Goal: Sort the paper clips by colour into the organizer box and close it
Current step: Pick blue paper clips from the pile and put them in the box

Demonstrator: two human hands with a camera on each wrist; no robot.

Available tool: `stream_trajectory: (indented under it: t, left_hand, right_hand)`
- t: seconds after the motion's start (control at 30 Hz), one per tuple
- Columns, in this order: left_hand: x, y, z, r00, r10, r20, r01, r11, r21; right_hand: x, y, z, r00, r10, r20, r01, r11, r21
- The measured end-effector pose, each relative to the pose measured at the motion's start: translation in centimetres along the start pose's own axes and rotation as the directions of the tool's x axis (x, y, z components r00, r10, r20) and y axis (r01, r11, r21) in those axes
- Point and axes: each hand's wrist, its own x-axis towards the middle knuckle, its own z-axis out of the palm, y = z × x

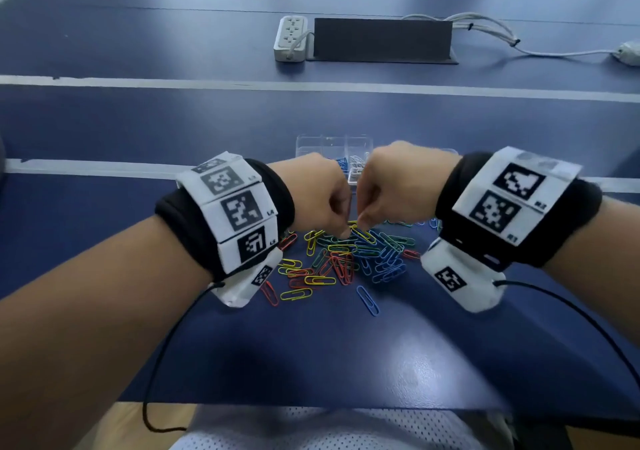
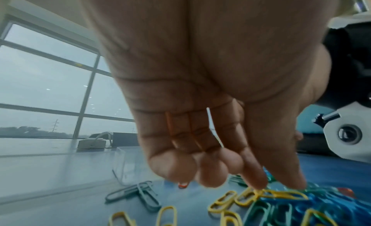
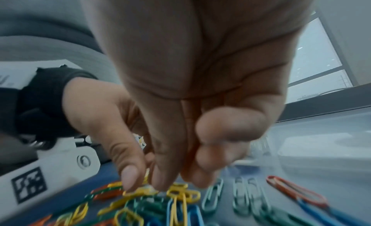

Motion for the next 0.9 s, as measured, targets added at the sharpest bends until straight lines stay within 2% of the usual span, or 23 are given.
stream_trajectory:
  t: [0.1,0.23,0.43,0.6,0.73,0.9]
  left_hand:
    - [0.3,0.7,0.5,1.000,0.014,0.017,-0.014,0.999,0.030]
    - [0.5,1.4,0.7,1.000,0.030,0.003,-0.030,0.997,0.075]
    - [0.8,1.6,0.9,0.998,0.044,-0.044,-0.041,0.997,0.068]
    - [1.1,2.5,0.8,0.997,0.059,-0.046,-0.055,0.994,0.097]
    - [1.3,2.8,1.1,0.995,0.094,-0.019,-0.090,0.985,0.146]
    - [1.1,2.3,0.9,0.996,0.080,-0.043,-0.077,0.994,0.084]
  right_hand:
    - [-0.1,0.0,1.1,1.000,0.005,0.030,-0.005,1.000,-0.019]
    - [0.1,0.2,1.5,1.000,0.013,-0.003,-0.013,1.000,-0.014]
    - [-0.4,2.0,0.4,0.998,0.064,-0.028,-0.061,0.995,0.084]
    - [-0.8,2.2,1.1,0.994,0.028,-0.108,-0.030,0.999,-0.012]
    - [-1.1,1.8,1.9,0.995,0.032,-0.090,-0.038,0.997,-0.064]
    - [-0.9,2.2,2.0,0.995,0.050,-0.081,-0.052,0.998,-0.029]
